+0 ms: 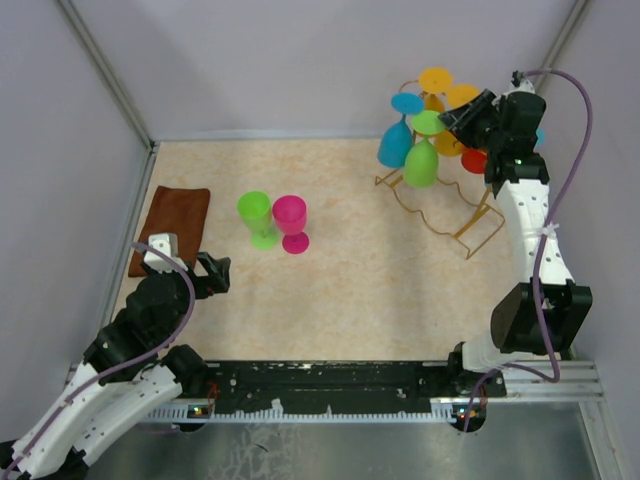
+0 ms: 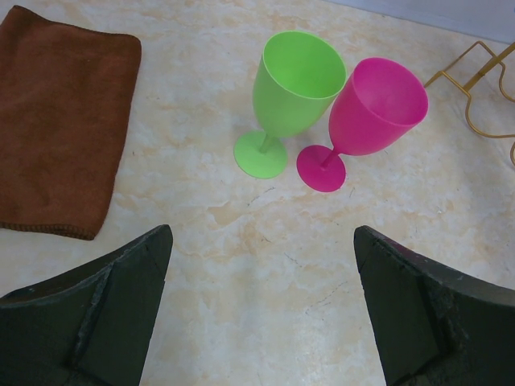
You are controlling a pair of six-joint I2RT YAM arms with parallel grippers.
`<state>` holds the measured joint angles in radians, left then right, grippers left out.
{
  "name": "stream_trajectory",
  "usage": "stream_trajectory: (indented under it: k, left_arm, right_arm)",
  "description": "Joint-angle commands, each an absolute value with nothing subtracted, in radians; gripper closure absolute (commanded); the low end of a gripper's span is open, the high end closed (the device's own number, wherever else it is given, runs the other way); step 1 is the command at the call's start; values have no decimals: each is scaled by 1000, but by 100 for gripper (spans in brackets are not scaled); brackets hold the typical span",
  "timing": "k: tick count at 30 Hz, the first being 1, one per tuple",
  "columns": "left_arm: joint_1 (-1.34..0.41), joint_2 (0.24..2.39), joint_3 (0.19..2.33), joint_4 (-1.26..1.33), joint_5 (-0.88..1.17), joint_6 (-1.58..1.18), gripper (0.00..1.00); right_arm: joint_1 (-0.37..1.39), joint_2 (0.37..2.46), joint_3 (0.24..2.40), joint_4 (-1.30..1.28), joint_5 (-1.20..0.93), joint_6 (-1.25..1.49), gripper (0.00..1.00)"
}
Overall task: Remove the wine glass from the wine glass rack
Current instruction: Pick up the wine glass from the wine rack.
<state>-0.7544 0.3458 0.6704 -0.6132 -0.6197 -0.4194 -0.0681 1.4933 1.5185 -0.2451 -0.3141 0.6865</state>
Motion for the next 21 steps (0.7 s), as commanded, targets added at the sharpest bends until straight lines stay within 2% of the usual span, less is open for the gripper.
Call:
stream_trajectory:
  k: [1,14,21]
  left_arm:
    - [-752,348,665,-613,-618,-425,1]
    - [-752,348,663,-614,-619,-426,1]
    - [-752,347,664,-613,-620,-427,1]
  right_arm:
    - [-91,1453,1488,-178,-375,767,77]
    - [-104,1434,1449,-142,-459,805,76]
    - [-104,1438,1446,-141,-475,815,81]
